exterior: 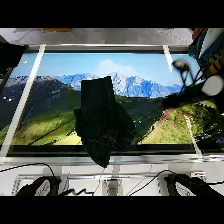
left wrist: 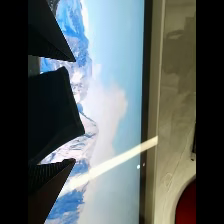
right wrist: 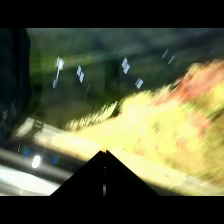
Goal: Fold the clothes and pants, and hang the long-sleeved shirts on hangers.
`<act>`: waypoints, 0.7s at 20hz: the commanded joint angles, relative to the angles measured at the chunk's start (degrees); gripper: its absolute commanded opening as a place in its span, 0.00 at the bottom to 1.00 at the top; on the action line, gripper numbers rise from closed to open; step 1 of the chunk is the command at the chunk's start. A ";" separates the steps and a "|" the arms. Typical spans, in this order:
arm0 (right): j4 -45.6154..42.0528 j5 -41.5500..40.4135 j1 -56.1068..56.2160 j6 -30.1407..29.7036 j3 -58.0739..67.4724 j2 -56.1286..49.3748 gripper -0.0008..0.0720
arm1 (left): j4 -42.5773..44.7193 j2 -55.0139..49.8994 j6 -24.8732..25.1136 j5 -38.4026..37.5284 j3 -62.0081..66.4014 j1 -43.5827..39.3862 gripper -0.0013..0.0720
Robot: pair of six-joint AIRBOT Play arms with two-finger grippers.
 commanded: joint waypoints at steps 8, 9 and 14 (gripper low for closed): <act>42.66 -22.97 -0.11 -7.85 -41.31 -1.05 0.68 | -1.55 -2.21 -0.22 -1.27 -0.04 -0.09 0.97; 43.56 -23.69 -0.11 -6.60 -41.99 -2.29 0.68 | -1.51 -2.56 -0.20 -2.60 -0.04 -0.13 0.97; 53.94 -23.54 0.02 -6.64 -42.03 -10.36 0.68 | -1.49 -5.05 -0.17 -8.39 -0.09 -0.24 0.97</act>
